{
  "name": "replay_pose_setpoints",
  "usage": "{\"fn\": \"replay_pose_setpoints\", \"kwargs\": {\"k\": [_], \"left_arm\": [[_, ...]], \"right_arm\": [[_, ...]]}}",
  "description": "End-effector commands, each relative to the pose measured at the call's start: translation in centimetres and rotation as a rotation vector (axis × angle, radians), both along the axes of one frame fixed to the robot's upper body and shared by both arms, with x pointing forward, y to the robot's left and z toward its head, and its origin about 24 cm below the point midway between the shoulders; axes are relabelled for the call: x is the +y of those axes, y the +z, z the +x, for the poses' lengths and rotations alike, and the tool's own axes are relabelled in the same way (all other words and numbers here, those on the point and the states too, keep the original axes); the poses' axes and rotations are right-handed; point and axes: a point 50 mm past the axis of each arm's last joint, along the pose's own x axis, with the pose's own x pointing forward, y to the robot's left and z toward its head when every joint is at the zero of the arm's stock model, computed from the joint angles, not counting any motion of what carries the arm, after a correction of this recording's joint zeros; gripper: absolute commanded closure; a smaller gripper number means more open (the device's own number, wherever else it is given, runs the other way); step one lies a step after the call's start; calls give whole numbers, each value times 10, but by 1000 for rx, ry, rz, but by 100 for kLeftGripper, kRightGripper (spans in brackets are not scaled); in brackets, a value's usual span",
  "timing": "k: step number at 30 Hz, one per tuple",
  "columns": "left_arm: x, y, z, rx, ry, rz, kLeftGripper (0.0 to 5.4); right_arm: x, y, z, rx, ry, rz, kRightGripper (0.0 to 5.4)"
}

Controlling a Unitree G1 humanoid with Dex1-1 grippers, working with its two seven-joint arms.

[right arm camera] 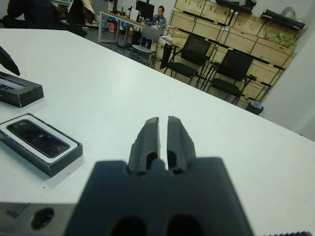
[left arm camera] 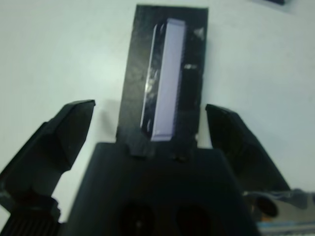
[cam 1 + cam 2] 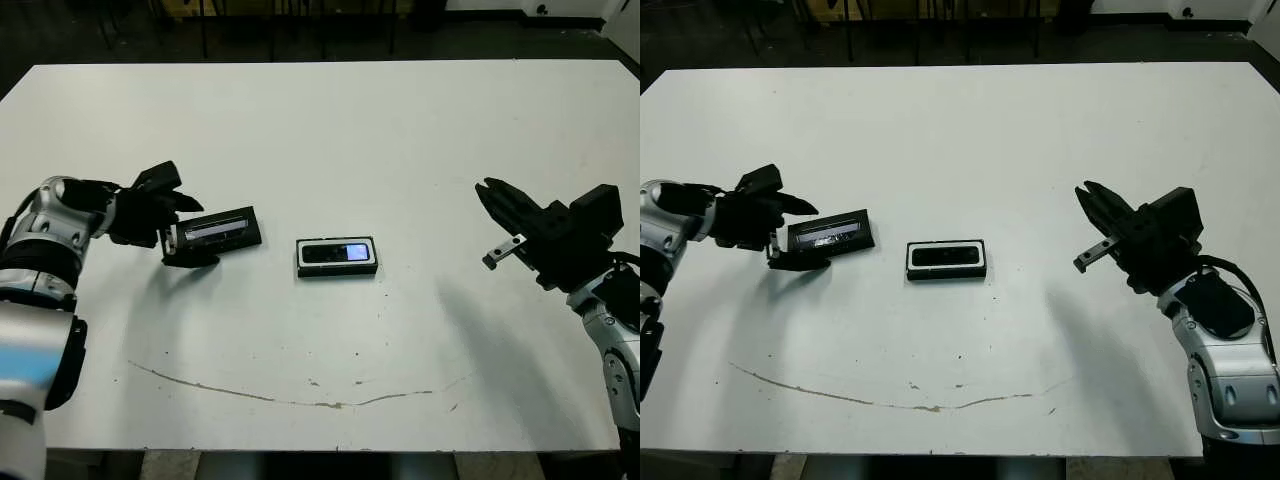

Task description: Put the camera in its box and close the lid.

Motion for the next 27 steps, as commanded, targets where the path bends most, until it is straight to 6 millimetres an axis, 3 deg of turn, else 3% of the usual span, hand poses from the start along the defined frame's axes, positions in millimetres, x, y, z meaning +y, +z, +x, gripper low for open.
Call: {"fn": "replay_pose_setpoints", "kwargs": {"k": [1,15,27], "left_arm": [[14,-13,-10,66,64,11,31],[18,-14,-14,123,71,14,279],[-2,-13,-15,91,-11,-151,293]], "right_arm": [[-3,-6,-1,40,-10,-8,540],[-3,-6,0,33,-15,-15,540],[-4,-8,0,48,-29,-12,540]]}}
